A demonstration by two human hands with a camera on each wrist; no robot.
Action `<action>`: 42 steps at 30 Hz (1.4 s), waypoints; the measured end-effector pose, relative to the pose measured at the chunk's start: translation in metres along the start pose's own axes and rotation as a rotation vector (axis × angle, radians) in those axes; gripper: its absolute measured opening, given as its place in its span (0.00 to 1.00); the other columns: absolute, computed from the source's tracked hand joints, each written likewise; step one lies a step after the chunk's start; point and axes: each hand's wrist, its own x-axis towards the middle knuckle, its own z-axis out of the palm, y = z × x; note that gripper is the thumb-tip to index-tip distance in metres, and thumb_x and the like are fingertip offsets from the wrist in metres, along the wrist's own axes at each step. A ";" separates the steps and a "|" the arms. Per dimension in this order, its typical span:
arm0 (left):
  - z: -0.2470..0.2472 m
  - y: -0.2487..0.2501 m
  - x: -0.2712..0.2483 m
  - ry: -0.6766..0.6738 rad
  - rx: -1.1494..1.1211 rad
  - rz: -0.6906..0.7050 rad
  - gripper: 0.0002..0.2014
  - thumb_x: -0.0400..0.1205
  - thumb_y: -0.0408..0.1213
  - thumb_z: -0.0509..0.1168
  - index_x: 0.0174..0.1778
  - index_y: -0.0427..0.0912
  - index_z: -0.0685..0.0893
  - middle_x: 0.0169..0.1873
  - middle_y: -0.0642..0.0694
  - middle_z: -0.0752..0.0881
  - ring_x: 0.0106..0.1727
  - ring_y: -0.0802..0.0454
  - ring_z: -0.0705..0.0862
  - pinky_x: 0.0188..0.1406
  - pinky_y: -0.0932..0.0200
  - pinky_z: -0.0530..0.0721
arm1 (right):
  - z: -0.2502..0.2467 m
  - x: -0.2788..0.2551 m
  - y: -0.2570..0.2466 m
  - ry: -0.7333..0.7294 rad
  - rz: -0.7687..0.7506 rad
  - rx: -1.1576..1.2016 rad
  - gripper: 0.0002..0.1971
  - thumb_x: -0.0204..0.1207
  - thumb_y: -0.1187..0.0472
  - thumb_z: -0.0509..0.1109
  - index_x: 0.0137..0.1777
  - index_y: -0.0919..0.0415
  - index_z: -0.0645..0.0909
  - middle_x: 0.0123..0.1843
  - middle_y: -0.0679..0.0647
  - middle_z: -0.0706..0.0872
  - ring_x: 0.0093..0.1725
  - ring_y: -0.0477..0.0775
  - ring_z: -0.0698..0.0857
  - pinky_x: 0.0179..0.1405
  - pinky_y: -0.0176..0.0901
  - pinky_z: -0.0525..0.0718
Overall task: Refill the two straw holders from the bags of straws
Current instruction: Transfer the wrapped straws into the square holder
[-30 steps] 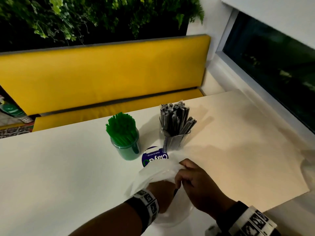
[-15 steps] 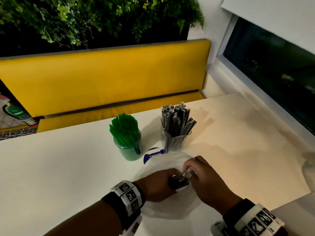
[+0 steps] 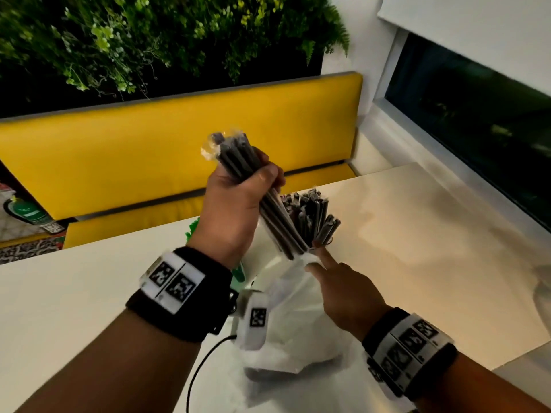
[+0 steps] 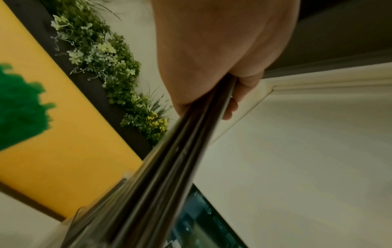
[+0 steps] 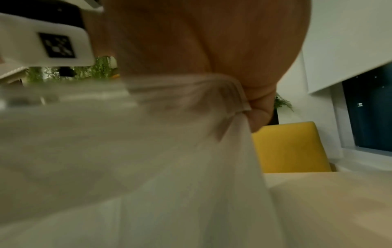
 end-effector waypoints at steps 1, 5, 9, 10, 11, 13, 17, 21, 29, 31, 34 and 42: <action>0.003 -0.008 0.010 0.039 0.025 -0.001 0.06 0.84 0.22 0.64 0.48 0.38 0.79 0.34 0.43 0.85 0.41 0.42 0.83 0.45 0.46 0.83 | 0.000 0.003 0.000 -0.005 0.000 -0.019 0.26 0.80 0.65 0.52 0.77 0.48 0.66 0.88 0.47 0.40 0.58 0.60 0.82 0.48 0.53 0.85; 0.017 -0.044 0.032 0.117 0.136 -0.027 0.04 0.84 0.24 0.66 0.47 0.36 0.79 0.37 0.40 0.84 0.38 0.48 0.84 0.45 0.51 0.83 | 0.003 0.005 0.000 -0.005 0.003 -0.062 0.25 0.78 0.65 0.52 0.75 0.51 0.69 0.88 0.48 0.43 0.52 0.59 0.83 0.44 0.51 0.84; 0.023 -0.080 0.042 0.096 0.299 -0.044 0.02 0.83 0.36 0.71 0.45 0.47 0.86 0.43 0.47 0.89 0.45 0.54 0.86 0.52 0.52 0.85 | 0.003 0.006 0.004 0.009 0.011 -0.081 0.24 0.77 0.68 0.54 0.71 0.53 0.73 0.88 0.47 0.47 0.48 0.59 0.83 0.40 0.50 0.82; 0.018 -0.093 0.043 0.080 0.412 -0.072 0.04 0.81 0.44 0.72 0.49 0.50 0.86 0.48 0.47 0.88 0.51 0.53 0.86 0.56 0.52 0.85 | 0.002 0.006 0.004 0.007 0.014 -0.071 0.23 0.76 0.69 0.55 0.70 0.54 0.74 0.88 0.47 0.48 0.47 0.59 0.83 0.40 0.51 0.83; 0.010 -0.108 0.043 0.041 0.583 -0.096 0.12 0.78 0.53 0.72 0.52 0.52 0.85 0.52 0.47 0.87 0.56 0.50 0.85 0.61 0.49 0.84 | 0.001 0.007 0.004 0.006 0.019 -0.060 0.23 0.75 0.70 0.56 0.68 0.55 0.75 0.88 0.47 0.49 0.47 0.60 0.83 0.40 0.52 0.84; -0.012 -0.140 0.045 -0.075 0.838 -0.163 0.27 0.69 0.65 0.72 0.58 0.52 0.83 0.57 0.48 0.84 0.61 0.45 0.83 0.62 0.43 0.84 | 0.000 0.007 0.004 0.003 0.022 -0.040 0.22 0.74 0.70 0.56 0.67 0.55 0.75 0.88 0.46 0.49 0.47 0.59 0.83 0.41 0.53 0.85; -0.019 -0.127 0.043 -0.270 0.736 -0.293 0.52 0.61 0.60 0.84 0.79 0.60 0.66 0.78 0.50 0.69 0.77 0.51 0.72 0.72 0.45 0.78 | -0.002 0.007 0.003 0.000 0.031 0.001 0.20 0.76 0.70 0.57 0.66 0.55 0.74 0.88 0.46 0.49 0.48 0.59 0.82 0.41 0.53 0.84; 0.006 -0.068 0.045 -0.250 0.659 -0.069 0.57 0.66 0.63 0.78 0.83 0.71 0.46 0.87 0.57 0.50 0.85 0.58 0.52 0.78 0.48 0.63 | -0.002 0.007 0.003 -0.012 0.035 0.035 0.21 0.76 0.69 0.59 0.68 0.53 0.73 0.87 0.45 0.47 0.50 0.57 0.82 0.43 0.51 0.84; 0.034 -0.123 0.042 -0.775 1.715 0.238 0.33 0.85 0.61 0.54 0.85 0.51 0.61 0.86 0.42 0.60 0.87 0.39 0.54 0.85 0.37 0.53 | -0.003 0.008 0.004 -0.009 0.041 0.071 0.20 0.77 0.67 0.58 0.67 0.51 0.73 0.82 0.44 0.60 0.50 0.58 0.83 0.45 0.53 0.85; 0.032 -0.117 0.045 -0.652 1.564 0.323 0.32 0.83 0.58 0.58 0.82 0.51 0.66 0.83 0.41 0.67 0.83 0.39 0.64 0.82 0.35 0.60 | -0.001 0.009 0.004 -0.005 0.043 0.074 0.20 0.77 0.67 0.59 0.68 0.51 0.73 0.83 0.44 0.58 0.50 0.57 0.83 0.46 0.53 0.85; 0.045 -0.109 0.040 -0.475 1.540 0.450 0.36 0.79 0.65 0.58 0.83 0.58 0.60 0.81 0.45 0.70 0.81 0.41 0.68 0.78 0.26 0.60 | 0.002 0.009 0.004 0.003 0.047 0.084 0.22 0.78 0.66 0.59 0.70 0.51 0.72 0.83 0.45 0.59 0.51 0.57 0.83 0.48 0.52 0.85; 0.039 -0.117 0.044 -0.638 1.684 0.341 0.19 0.79 0.45 0.62 0.66 0.51 0.79 0.75 0.44 0.75 0.78 0.40 0.71 0.74 0.33 0.68 | 0.003 0.009 0.004 -0.003 0.059 0.082 0.23 0.76 0.67 0.59 0.70 0.51 0.72 0.87 0.44 0.52 0.56 0.58 0.83 0.51 0.53 0.85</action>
